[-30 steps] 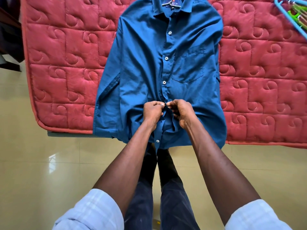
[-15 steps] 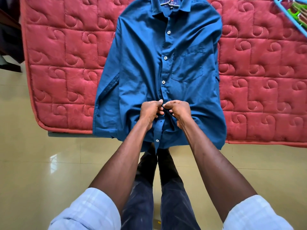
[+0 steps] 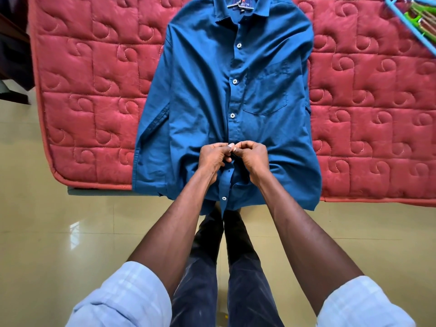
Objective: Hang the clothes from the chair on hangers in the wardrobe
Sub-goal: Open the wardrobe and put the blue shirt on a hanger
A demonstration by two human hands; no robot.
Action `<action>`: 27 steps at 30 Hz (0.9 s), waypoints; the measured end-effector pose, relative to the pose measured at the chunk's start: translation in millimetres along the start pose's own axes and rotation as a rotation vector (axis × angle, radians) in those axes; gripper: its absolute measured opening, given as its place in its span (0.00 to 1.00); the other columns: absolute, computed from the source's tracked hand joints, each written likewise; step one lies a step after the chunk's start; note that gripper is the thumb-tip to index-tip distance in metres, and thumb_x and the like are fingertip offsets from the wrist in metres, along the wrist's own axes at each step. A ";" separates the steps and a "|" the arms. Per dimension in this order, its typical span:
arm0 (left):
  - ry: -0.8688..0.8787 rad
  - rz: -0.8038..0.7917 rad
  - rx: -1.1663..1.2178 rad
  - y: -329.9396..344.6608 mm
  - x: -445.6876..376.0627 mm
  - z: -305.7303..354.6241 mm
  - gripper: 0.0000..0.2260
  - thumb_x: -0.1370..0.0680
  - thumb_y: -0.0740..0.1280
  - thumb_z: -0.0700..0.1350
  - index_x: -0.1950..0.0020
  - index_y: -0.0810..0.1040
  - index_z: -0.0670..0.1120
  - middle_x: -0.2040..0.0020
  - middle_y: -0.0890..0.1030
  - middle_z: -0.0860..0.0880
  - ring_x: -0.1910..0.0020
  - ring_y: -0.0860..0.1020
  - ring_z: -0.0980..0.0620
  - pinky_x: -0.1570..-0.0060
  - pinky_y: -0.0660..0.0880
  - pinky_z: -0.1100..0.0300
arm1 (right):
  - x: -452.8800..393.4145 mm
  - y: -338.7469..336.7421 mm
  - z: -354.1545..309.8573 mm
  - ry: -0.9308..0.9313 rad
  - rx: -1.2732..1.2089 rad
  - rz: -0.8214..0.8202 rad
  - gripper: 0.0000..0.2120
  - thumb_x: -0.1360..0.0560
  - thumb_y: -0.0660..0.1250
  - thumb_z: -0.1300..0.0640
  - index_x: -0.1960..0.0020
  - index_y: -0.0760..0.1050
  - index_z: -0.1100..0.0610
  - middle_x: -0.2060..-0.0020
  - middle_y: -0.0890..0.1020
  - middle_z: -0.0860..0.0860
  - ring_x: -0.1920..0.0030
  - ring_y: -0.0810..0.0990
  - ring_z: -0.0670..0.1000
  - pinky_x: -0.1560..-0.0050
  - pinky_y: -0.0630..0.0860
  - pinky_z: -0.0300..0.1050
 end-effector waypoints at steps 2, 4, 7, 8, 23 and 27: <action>0.002 -0.013 0.005 0.2 -2.3 -0.3 0.02 0.26 0.74 0.40 0.58 0.83 0.42 0.72 0.78 0.51 0.75 0.73 0.56 0.76 0.63 0.65 | 0.1 0.6 1.1 -0.034 0.038 0.010 0.04 0.28 0.72 0.63 0.58 0.80 0.64 0.64 0.84 0.55 0.63 0.81 0.48 0.58 0.78 0.46; -0.005 -0.019 0.012 0.3 -3.9 0.1 0.02 0.26 0.73 0.40 0.56 0.83 0.42 0.72 0.77 0.50 0.76 0.73 0.56 0.76 0.63 0.65 | 0.3 1.8 1.6 -0.074 0.084 0.023 0.04 0.27 0.72 0.62 0.59 0.79 0.63 0.66 0.82 0.53 0.65 0.77 0.47 0.62 0.74 0.46; -0.024 -0.032 0.029 -0.9 -5.9 0.6 0.01 0.25 0.72 0.38 0.56 0.83 0.40 0.72 0.77 0.50 0.77 0.72 0.56 0.77 0.63 0.64 | -0.9 3.7 4.0 -0.132 0.166 0.049 0.05 0.27 0.71 0.60 0.61 0.78 0.59 0.69 0.79 0.49 0.68 0.72 0.46 0.65 0.69 0.45; -0.026 -0.037 0.027 -1.3 -6.7 1.0 0.01 0.25 0.72 0.38 0.56 0.83 0.40 0.72 0.77 0.50 0.77 0.72 0.56 0.77 0.64 0.64 | -1.9 4.4 5.1 -0.147 0.198 0.058 0.06 0.27 0.71 0.59 0.62 0.77 0.56 0.69 0.78 0.48 0.69 0.72 0.46 0.65 0.69 0.46; 0.019 -0.064 -0.017 -2.6 -13.8 -3.4 0.07 0.23 0.68 0.37 0.60 0.80 0.41 0.75 0.73 0.51 0.79 0.67 0.57 0.77 0.65 0.64 | -2.4 4.8 10.1 -0.203 0.185 0.059 0.07 0.23 0.67 0.59 0.60 0.78 0.57 0.66 0.80 0.49 0.66 0.74 0.45 0.61 0.72 0.43; 0.080 -0.119 -0.072 -5.0 -16.0 -4.4 0.08 0.21 0.66 0.37 0.61 0.79 0.41 0.75 0.71 0.52 0.78 0.65 0.57 0.75 0.67 0.62 | -7.4 6.2 11.3 -0.170 0.196 0.093 0.06 0.26 0.68 0.59 0.62 0.78 0.57 0.65 0.82 0.51 0.64 0.78 0.48 0.57 0.77 0.51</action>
Point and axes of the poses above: each hand's wrist, its own x-axis away from the middle knuckle, its own y-axis out of the palm, z = x × y, the point moved 4 cm from there along -x, towards the middle knuckle
